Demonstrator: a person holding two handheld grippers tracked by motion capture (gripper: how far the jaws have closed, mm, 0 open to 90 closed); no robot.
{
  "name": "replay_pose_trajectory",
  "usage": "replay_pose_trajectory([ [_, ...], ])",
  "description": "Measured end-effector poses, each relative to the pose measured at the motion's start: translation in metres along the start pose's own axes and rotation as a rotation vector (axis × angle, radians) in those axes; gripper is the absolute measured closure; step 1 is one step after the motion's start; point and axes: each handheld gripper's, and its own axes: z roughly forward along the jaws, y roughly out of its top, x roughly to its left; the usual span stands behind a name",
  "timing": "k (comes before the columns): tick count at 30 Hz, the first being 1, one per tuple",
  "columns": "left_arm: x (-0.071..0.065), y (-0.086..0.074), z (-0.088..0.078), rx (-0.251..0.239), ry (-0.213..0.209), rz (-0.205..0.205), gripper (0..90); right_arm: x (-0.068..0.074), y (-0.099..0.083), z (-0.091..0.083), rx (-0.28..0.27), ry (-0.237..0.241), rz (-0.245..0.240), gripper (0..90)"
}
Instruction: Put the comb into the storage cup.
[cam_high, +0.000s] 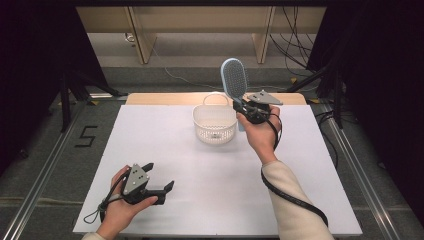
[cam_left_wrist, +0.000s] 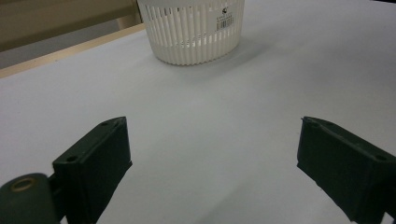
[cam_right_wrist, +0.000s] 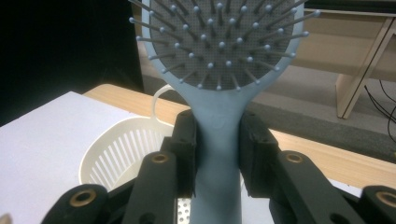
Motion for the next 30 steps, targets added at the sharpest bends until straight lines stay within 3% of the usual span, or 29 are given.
replay_pose_trajectory([
  [30, 0.0006, 0.0, 0.0, 0.001, 0.0, 0.001, 9.1, 0.0048, 0.009, 0.0098, -0.005, 0.006, -0.001, 70.5],
])
